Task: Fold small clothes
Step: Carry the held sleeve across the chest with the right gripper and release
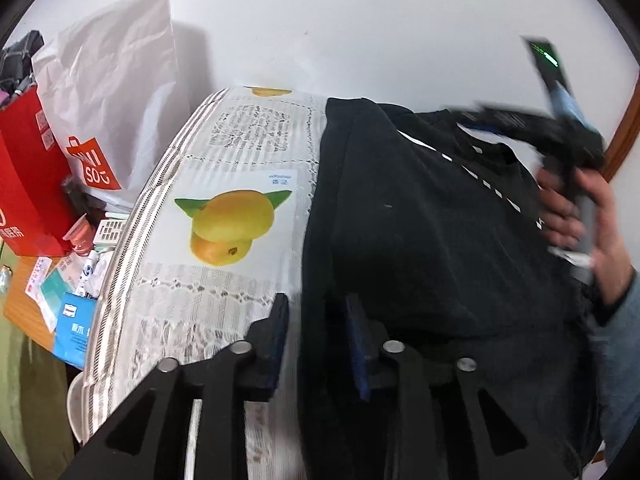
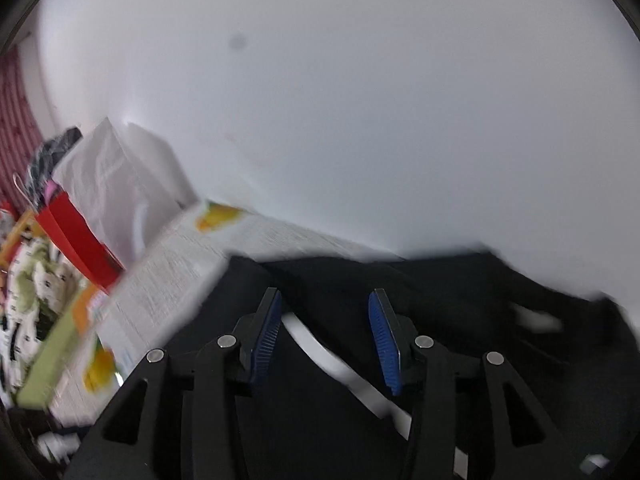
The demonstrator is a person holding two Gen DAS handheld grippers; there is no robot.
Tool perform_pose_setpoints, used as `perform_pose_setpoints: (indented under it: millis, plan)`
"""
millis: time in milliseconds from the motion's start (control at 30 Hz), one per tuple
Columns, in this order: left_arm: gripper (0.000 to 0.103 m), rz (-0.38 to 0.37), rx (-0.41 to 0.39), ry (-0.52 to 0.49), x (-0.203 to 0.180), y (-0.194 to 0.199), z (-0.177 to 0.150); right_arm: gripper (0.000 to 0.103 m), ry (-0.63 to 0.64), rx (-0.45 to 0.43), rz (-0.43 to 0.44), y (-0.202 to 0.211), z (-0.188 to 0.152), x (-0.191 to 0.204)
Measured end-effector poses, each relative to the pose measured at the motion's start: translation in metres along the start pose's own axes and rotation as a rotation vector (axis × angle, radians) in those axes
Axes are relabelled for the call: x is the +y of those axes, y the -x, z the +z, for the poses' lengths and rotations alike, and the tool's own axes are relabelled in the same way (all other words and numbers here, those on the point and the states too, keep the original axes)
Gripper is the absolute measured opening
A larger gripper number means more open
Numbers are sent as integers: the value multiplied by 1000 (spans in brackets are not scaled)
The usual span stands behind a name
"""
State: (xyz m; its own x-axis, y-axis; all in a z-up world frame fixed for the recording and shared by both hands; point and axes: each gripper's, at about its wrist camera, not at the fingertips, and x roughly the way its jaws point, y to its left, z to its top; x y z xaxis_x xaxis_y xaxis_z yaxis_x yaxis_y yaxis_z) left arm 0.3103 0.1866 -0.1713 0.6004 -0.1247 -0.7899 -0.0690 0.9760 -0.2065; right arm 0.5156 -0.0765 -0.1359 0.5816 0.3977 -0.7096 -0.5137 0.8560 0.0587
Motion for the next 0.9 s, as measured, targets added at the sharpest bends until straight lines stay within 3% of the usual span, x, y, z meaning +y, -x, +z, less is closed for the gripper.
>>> perform_pose_setpoints:
  millis: [67, 167, 300, 533, 600, 767, 900]
  plan:
    - [35, -5, -4, -20, -6, 8, -4, 45, 12, 24, -88, 31, -23, -21]
    - [56, -18, -25, -44, -15, 20, -11, 45, 16, 66, -244, 74, -70, -57]
    - [58, -34, -32, -66, -27, 33, -27, 46, -71, 102, -377, 129, -136, -111]
    - [58, -43, 4, -107, -48, 40, -60, 46, -300, 163, -474, 181, -238, -183]
    - [58, -25, 2, -129, -54, 42, -68, 46, -327, 178, -470, 182, -248, -192]
    - [58, 30, 36, -170, -63, 41, -83, 46, -365, 105, -446, 218, -261, -188]
    - [63, 54, 35, -170, -67, 42, -92, 63, -339, 51, -520, 267, -281, -190]
